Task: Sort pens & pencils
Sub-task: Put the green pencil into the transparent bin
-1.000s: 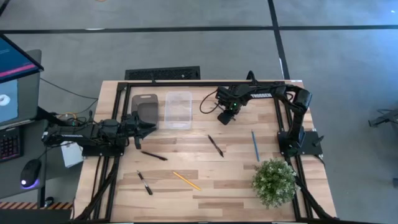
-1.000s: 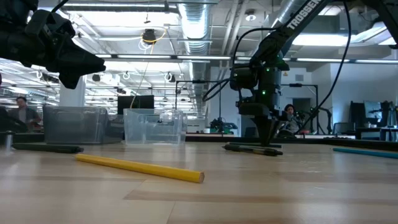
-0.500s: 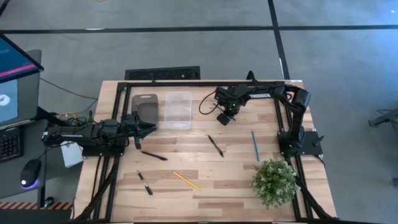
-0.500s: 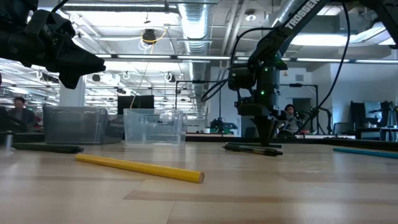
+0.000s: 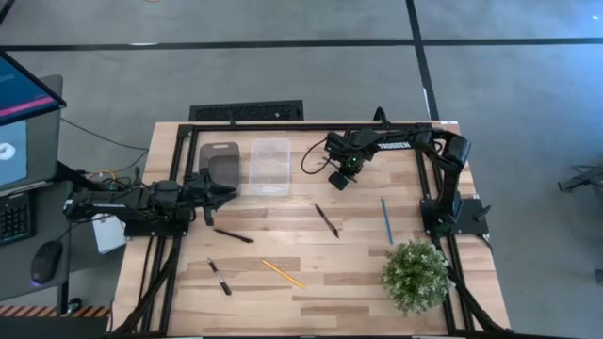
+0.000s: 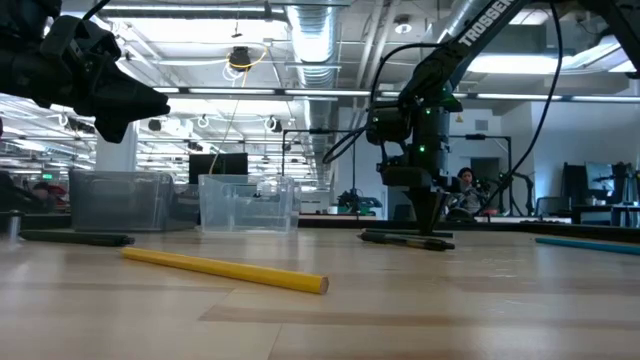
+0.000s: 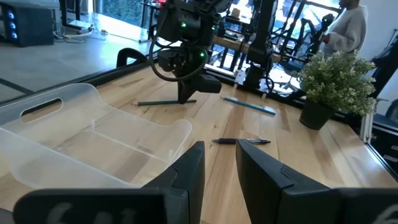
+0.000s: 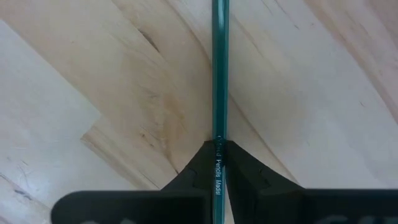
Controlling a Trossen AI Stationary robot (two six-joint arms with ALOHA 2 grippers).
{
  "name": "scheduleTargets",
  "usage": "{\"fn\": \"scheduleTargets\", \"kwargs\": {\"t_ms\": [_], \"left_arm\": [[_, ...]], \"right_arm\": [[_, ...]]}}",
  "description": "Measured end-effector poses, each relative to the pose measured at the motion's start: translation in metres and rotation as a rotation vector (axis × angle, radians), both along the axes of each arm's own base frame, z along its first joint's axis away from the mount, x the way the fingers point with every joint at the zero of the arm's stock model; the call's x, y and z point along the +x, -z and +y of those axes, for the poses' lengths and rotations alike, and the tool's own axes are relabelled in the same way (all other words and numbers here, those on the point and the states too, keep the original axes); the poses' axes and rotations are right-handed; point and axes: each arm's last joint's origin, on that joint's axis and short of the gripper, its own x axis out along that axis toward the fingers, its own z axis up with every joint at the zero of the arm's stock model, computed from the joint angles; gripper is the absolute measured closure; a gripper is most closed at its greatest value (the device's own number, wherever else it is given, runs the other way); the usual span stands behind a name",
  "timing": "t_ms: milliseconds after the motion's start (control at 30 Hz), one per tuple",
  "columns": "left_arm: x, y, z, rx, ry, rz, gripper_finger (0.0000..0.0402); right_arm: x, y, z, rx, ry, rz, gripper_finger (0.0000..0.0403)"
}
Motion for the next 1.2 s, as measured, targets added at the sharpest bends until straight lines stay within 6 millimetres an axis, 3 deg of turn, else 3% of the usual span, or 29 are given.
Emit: {"fn": "scheduleTargets", "kwargs": {"t_ms": [633,1200], "left_arm": [[0.000,0.000,0.000,0.000,0.000,0.000,0.0319],[0.000,0.000,0.000,0.000,0.000,0.000,0.0319]], "right_arm": [[0.002,-0.003,-0.001,0.021,0.008,-0.006,0.0360],[0.025,-0.026,0.006,0.008,-0.037,-0.052,0.0360]]}}
